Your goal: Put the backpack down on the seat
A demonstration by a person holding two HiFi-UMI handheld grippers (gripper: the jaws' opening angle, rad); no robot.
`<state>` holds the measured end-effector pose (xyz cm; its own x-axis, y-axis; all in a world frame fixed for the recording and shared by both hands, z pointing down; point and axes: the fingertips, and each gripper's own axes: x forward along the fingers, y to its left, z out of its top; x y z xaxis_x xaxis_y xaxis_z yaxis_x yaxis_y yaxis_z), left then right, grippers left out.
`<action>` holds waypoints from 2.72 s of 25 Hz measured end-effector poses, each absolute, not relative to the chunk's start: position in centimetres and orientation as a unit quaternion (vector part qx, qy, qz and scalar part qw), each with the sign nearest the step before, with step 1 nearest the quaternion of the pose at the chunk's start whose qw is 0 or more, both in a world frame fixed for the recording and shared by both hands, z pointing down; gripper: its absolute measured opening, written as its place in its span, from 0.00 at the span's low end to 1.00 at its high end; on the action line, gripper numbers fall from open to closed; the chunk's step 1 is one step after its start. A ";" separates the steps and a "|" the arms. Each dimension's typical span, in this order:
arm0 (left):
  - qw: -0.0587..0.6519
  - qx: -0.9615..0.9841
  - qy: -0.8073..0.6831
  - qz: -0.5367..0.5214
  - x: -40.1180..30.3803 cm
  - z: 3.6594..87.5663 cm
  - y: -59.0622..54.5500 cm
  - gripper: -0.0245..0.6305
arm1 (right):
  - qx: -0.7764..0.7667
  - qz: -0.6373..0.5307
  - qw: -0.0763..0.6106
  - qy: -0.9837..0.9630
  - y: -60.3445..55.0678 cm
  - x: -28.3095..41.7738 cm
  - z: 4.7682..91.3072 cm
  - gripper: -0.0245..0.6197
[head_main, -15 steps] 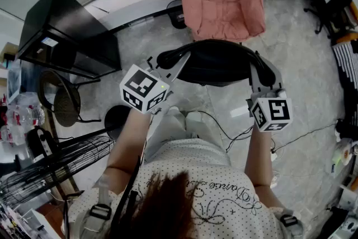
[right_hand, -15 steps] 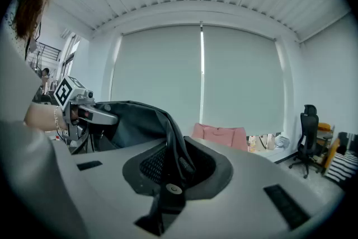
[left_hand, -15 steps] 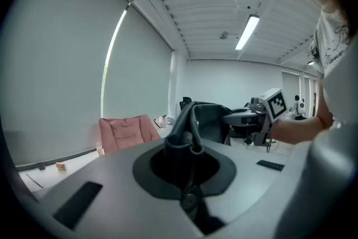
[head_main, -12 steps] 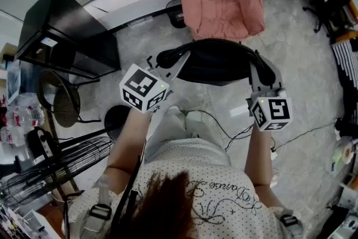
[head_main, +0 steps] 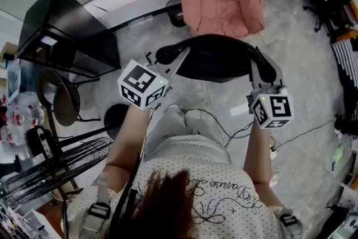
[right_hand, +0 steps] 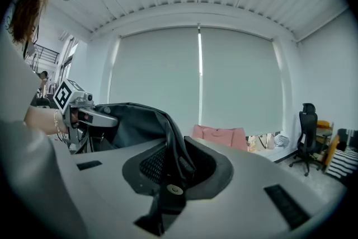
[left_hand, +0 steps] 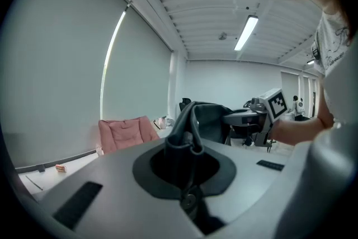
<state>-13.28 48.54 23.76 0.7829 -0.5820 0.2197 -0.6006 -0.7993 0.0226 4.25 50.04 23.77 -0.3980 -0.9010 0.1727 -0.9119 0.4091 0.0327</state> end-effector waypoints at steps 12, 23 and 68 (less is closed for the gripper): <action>0.044 0.944 -0.311 0.103 -11.4 23.9 45.3 0.05 | 0.546 0.039 0.086 -0.832 47.5 6.1 23.9 0.14; 0.047 0.955 -0.278 0.094 -10.9 24.3 36.4 0.05 | 0.571 0.039 0.098 -0.814 39.8 6.4 23.8 0.14; 0.054 0.939 -0.321 0.114 -2.8 24.9 6.0 0.05 | 0.534 0.071 0.084 -0.839 7.8 14.7 25.0 0.14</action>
<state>-2.82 6.01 24.90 0.7678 -0.5902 0.2494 -0.6149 -0.7881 0.0277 14.69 7.81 25.01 -0.4163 -0.8830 0.2168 -0.9068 0.4206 -0.0282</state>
